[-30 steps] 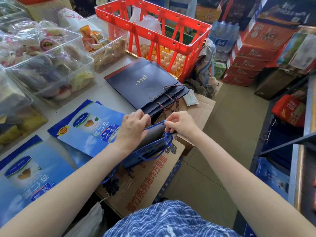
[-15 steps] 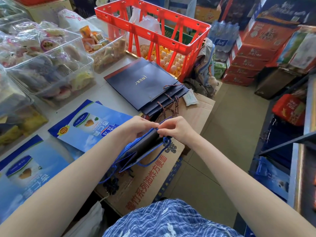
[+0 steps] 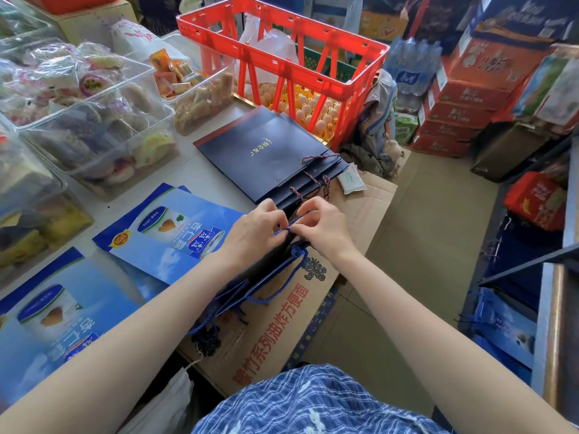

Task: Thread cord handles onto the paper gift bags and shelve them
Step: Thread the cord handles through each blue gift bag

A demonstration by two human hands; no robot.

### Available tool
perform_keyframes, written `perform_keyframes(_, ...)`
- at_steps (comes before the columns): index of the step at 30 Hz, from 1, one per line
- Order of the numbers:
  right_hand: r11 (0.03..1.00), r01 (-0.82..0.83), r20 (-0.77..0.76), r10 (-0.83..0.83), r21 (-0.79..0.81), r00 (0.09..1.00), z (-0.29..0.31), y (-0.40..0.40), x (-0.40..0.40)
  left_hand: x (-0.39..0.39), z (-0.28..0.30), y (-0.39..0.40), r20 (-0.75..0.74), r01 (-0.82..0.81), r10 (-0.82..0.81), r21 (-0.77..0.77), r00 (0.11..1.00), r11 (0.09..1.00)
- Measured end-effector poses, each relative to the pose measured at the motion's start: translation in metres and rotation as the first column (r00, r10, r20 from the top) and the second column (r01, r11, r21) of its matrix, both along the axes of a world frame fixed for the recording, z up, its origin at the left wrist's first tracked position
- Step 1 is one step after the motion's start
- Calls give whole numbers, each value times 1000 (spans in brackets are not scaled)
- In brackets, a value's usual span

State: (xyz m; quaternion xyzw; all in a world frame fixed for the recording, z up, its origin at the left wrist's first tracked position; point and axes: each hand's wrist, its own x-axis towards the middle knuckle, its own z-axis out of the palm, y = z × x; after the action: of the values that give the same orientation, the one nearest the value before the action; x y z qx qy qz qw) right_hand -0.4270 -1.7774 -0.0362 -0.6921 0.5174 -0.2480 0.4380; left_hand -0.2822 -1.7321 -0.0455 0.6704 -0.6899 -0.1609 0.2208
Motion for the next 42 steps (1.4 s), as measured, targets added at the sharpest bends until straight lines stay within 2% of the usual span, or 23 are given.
perform_keyframes(4,994,53,133,-65,93,989,0,-2,-2,5,2,2,-37,70,-74,-98,997,993)
perform_keyframes(8,982,18,244,-65,189,968,3,-2,-4,-2,11,2,103,180,-163,-182,981,967)
perform_keyframes(12,979,-99,255,52,176,966,9,-5,-6,-8,17,1,90,107,-89,-220,992,970)
perform_keyframes(15,974,-151,182,120,171,976,11,-7,-7,-7,19,-2,-15,-22,20,-164,1000,986)
perform_keyframes(18,985,-110,173,86,135,981,10,-5,-5,-9,20,-2,-108,-112,98,-122,989,986)
perform_keyframes(24,981,-84,202,47,178,978,11,-6,-4,-7,19,-1,-118,-169,160,-72,980,983)
perform_keyframes(32,993,-28,127,13,118,992,7,-6,5,-9,19,-2,-160,-386,384,20,909,922)
perform_keyframes(34,993,-42,132,27,115,991,8,-5,4,-7,19,-4,-256,-380,387,77,886,922)
perform_keyframes(37,979,-84,195,47,186,980,12,-7,1,-4,20,-4,-512,-322,395,228,763,919)
perform_keyframes(42,936,-16,306,-99,352,947,11,-12,2,-4,24,-1,-611,-235,398,332,685,914)
